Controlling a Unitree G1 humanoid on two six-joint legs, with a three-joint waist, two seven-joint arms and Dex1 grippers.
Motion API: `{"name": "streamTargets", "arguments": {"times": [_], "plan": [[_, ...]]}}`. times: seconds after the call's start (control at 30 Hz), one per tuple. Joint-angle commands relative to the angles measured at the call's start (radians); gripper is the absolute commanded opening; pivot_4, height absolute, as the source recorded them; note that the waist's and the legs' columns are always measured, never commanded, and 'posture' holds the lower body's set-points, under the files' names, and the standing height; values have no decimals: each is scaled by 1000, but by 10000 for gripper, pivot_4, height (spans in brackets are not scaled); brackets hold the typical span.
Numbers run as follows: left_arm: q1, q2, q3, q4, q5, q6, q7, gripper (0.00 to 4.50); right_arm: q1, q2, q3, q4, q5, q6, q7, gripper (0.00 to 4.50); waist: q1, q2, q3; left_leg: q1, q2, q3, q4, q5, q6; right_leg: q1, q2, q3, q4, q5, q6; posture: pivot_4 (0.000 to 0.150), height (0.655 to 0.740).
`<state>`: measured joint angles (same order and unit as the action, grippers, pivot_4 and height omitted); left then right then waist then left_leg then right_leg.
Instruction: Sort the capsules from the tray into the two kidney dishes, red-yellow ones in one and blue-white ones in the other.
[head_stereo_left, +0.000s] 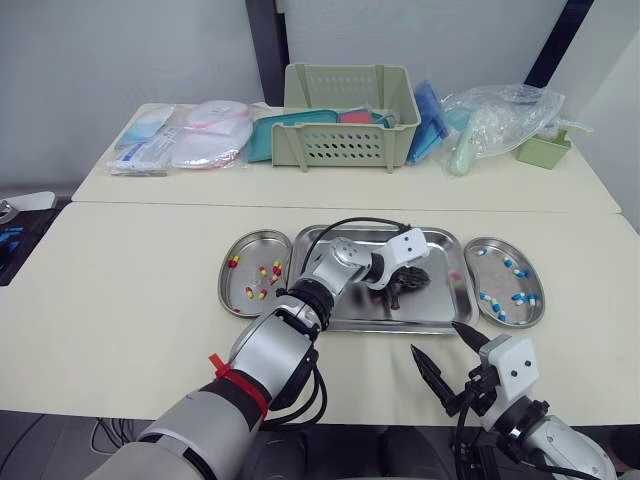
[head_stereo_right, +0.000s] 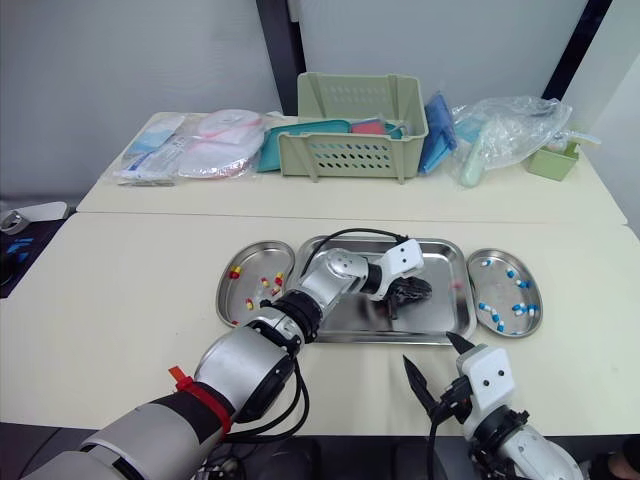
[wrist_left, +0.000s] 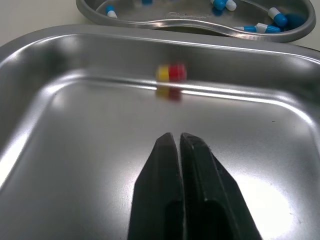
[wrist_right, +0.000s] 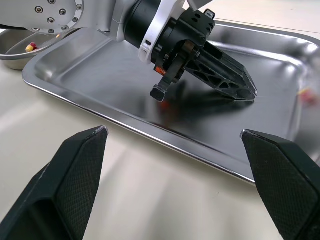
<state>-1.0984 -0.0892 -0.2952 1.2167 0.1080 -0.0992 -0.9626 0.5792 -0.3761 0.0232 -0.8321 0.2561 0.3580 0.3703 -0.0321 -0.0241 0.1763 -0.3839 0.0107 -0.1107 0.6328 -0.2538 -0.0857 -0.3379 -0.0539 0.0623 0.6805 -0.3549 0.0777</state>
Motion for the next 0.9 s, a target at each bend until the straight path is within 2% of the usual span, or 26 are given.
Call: {"name": "streamTargets", "arguments": {"times": [0.03, 0.23, 0.4, 0.53, 0.9], "plan": [[0, 10, 25, -29, -10, -11, -36, 490, -5, -8, -15, -35, 11, -9, 6, 45000, 0, 0, 0, 0, 0, 0, 0, 0, 0, 0, 0, 0, 0, 0, 0, 1500, 7400], [15, 54, 76, -158, -64, 23, -93, 490, -15, -21, -41, -22, 23, -14, 19, 45000, -1, 0, 0, 0, 0, 0, 0, 0, 0, 0, 0, 0, 0, 0, 0, 1500, 7400], [97, 139, 133, -422, -141, 162, -123, 490, -29, -38, -74, -10, 46, -7, 48, 45000, -3, 0, 0, 0, 0, 0, 0, 0, 0, 0, 0, 0, 0, 0, 0, 1500, 7400], [156, 178, 124, -553, -157, 229, -120, 490, -41, -52, -88, 0, 59, -4, 62, 45000, -1, 1, 0, 0, 0, 0, 0, 0, 0, 0, 0, 0, 1, 0, 0, 1500, 7400], [180, 177, 121, -602, -174, 257, -92, 490, -52, -56, -95, 14, 56, -12, 80, 45000, 2, 0, 0, 0, 0, 0, 1, 0, 0, 0, 0, 0, 0, 0, 0, 1500, 7400]]}}
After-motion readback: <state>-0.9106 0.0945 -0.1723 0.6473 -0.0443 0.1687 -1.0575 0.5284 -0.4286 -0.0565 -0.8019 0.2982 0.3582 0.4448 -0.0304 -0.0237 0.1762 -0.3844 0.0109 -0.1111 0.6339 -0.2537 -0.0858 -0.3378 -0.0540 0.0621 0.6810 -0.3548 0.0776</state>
